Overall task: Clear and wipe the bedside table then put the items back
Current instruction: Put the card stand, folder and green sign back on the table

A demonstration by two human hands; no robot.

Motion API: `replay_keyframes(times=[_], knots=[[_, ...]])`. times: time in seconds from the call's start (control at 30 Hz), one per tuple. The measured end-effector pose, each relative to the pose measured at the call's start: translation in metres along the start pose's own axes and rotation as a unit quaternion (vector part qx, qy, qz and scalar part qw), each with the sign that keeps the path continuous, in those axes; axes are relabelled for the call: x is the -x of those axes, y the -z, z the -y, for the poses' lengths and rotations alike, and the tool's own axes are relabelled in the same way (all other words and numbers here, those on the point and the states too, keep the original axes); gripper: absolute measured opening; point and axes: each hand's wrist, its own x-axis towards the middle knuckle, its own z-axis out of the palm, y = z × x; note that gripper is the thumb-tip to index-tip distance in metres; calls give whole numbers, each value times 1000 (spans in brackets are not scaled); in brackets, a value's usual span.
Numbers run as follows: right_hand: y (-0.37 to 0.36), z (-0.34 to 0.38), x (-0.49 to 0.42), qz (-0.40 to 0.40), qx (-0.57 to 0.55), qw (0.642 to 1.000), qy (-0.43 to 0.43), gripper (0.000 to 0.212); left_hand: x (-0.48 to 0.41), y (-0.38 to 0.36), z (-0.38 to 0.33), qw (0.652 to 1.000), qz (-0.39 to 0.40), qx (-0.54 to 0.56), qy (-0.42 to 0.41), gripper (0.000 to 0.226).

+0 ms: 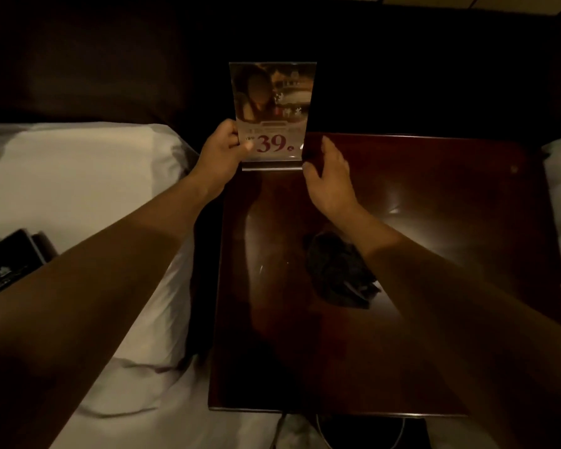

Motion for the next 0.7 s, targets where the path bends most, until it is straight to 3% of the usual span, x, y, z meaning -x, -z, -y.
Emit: replay_keyframes(times=[0.17, 0.5, 0.7], knots=[[-13, 10, -20, 61, 11, 997, 41, 54, -8, -7, 6, 1000, -7, -4, -23, 33], [-24, 16, -43, 42, 104, 993, 41, 65, -28, -13, 6, 998, -53, -29, -20, 39], [-26, 18, -27, 10, 104, 994, 24, 61, -12, 2, 6, 995, -71, -58, -37, 55]])
